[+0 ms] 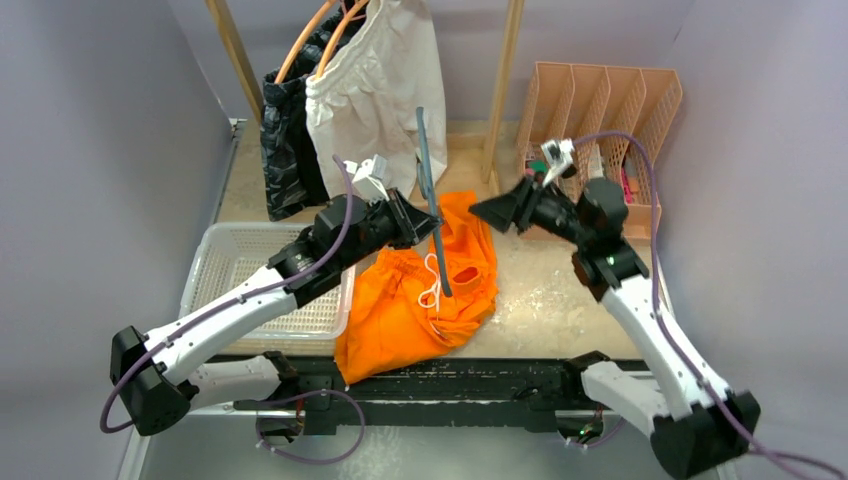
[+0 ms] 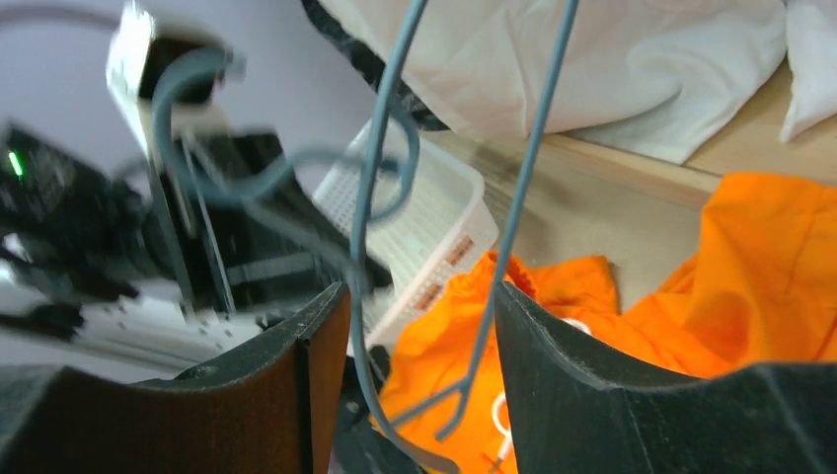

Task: Remove the shorts from the hanger
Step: Place the hanger on the clothes rod.

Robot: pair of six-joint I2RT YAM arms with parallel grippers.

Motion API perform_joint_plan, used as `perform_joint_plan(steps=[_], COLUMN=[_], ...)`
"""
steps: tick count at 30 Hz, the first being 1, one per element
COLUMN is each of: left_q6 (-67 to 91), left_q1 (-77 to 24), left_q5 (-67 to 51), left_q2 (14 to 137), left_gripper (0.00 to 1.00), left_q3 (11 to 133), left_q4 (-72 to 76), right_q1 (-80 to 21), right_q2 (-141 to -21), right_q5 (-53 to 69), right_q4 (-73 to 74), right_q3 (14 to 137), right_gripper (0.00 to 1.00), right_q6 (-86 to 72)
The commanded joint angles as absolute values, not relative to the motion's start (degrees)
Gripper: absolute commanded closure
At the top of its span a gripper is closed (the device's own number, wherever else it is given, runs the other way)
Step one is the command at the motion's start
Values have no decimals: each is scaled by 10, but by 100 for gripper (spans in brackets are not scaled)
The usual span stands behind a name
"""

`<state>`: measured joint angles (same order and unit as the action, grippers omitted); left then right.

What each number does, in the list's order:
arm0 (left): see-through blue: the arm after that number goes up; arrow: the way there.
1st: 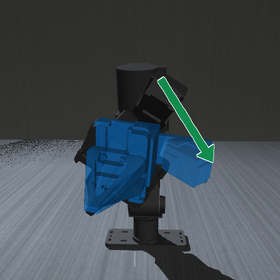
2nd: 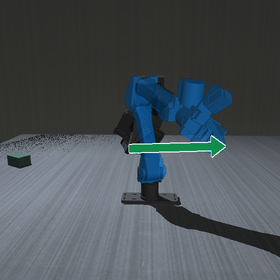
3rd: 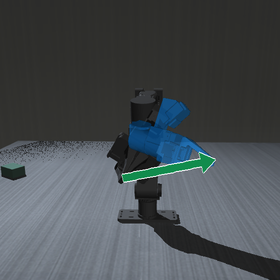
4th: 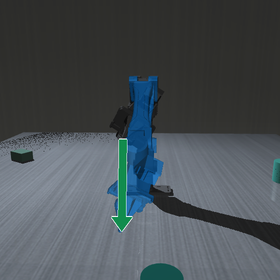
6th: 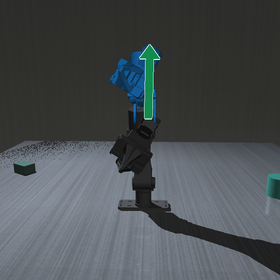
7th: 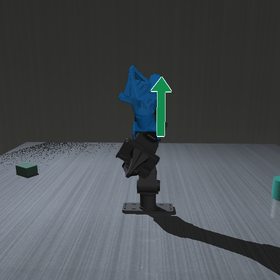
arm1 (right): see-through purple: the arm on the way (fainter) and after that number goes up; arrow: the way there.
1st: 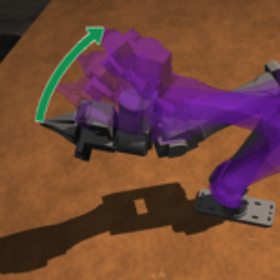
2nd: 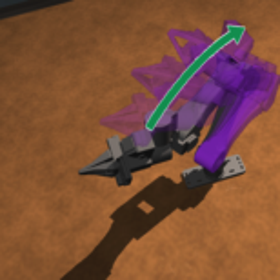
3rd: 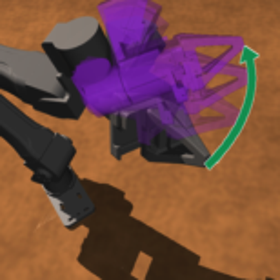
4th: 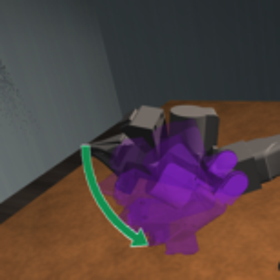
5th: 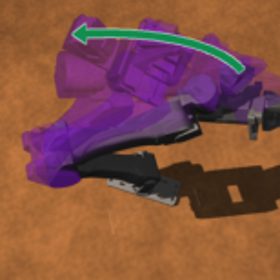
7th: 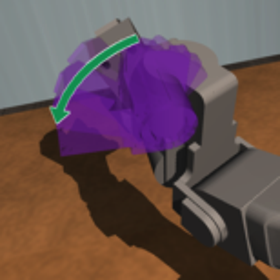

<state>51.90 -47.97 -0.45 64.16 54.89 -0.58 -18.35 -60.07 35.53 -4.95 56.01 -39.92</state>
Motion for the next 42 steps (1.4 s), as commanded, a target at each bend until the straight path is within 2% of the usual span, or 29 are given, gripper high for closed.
perform_joint_plan(steps=[1,6,11,16,26,32,34,38,42], left_q6=[601,689,738,769,816,847,850,850,840], left_q1=[-476,-475,-475,-475,-475,-476,-477,-477,-477], left_q5=[81,92,104,123,126,144,143,131,123], left_q2=[642,674,715,740,757,755,756,760,758], left_gripper=[100,100,100,100,100,100,100,100,100], left_q3=[624,676,726,755,771,765,765,764,752], left_q4=[-68,-83,-106,-117,-112,-105,-99,-89,-66], right_q1=[-184,-185,-187,-189,-200,-259,-285,-304,-308], right_q2=[-484,-404,-386,-366,-416,-458,-474,-488,-474], right_q5=[374,392,404,389,330,247,215,169,145], right_q4=[-155,-127,-49,-19,26,23,27,13,8], right_q3=[438,378,405,409,440,477,486,490,491], right_gripper=[42,40,39,30,30,31,34,47,77], right_q6=[-318,-249,-143,-92,-34,4,16,15,8])
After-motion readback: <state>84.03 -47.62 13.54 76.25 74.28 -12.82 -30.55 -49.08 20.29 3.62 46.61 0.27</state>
